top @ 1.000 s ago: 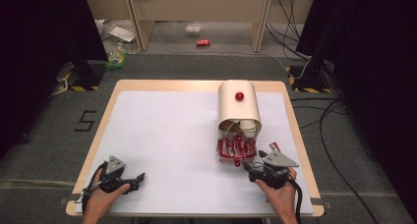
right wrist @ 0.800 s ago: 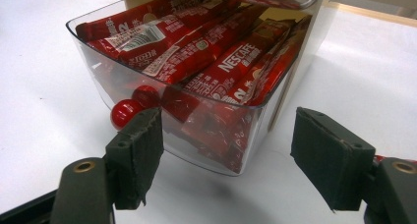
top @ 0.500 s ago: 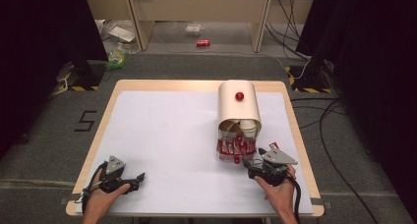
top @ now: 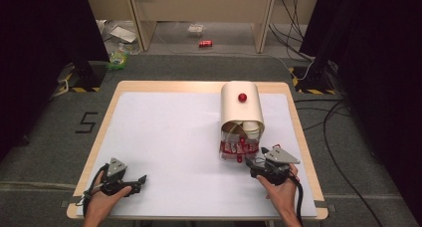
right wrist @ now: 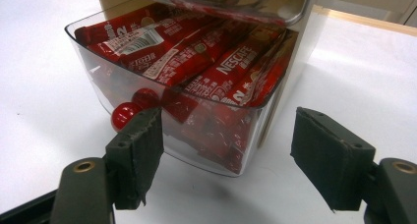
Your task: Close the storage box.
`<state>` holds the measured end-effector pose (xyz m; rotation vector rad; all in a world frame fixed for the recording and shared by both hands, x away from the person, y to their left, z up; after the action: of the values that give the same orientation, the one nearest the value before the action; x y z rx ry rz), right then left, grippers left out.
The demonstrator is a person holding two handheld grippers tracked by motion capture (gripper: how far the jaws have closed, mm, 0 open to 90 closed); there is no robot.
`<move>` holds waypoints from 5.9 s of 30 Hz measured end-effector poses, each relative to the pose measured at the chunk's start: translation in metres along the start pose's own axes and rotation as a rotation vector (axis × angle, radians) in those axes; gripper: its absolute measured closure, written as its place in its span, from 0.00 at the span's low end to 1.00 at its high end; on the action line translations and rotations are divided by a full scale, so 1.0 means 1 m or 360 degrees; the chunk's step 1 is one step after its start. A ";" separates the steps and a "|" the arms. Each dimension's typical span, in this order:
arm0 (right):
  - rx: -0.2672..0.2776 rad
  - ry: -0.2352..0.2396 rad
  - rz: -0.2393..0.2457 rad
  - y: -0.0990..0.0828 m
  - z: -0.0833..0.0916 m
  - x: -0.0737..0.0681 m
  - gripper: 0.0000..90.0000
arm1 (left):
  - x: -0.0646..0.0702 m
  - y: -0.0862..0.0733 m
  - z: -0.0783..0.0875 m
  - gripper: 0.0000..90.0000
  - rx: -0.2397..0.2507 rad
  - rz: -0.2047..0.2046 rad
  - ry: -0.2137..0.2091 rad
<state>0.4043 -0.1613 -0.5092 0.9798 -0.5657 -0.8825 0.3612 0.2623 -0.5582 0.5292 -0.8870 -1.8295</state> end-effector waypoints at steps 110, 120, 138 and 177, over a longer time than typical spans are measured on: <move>0.0101 -0.0061 -0.0082 0.003 0.026 0.016 0.34 | 0.000 0.000 0.000 0.14 0.0001 0.0009 -0.0006; 0.0095 -0.0061 -0.0099 -0.002 0.034 0.018 0.34 | 0.000 0.000 0.000 0.14 0.0002 0.0009 -0.0006; 0.0081 -0.0065 -0.0110 -0.009 0.047 0.019 0.34 | 0.000 0.000 0.000 0.14 0.0003 0.0009 -0.0006; -0.0008 -0.0036 -0.0097 -0.031 0.069 0.019 0.33 | 0.000 0.000 0.000 0.14 0.0001 0.0007 -0.0005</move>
<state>0.3507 -0.2180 -0.5039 0.9876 -0.5548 -0.9500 0.3614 0.2625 -0.5582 0.5246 -0.8906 -1.8267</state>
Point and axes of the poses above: each handheld gripper's, and its own axes: z roughly backward along the jaws, y roughly out of its top, x roughly to its right, the point moved 8 cm from there along -z, roughly forward along the jaws, and after that the axes turned 2 degrees about x, right-handed, at the moved point
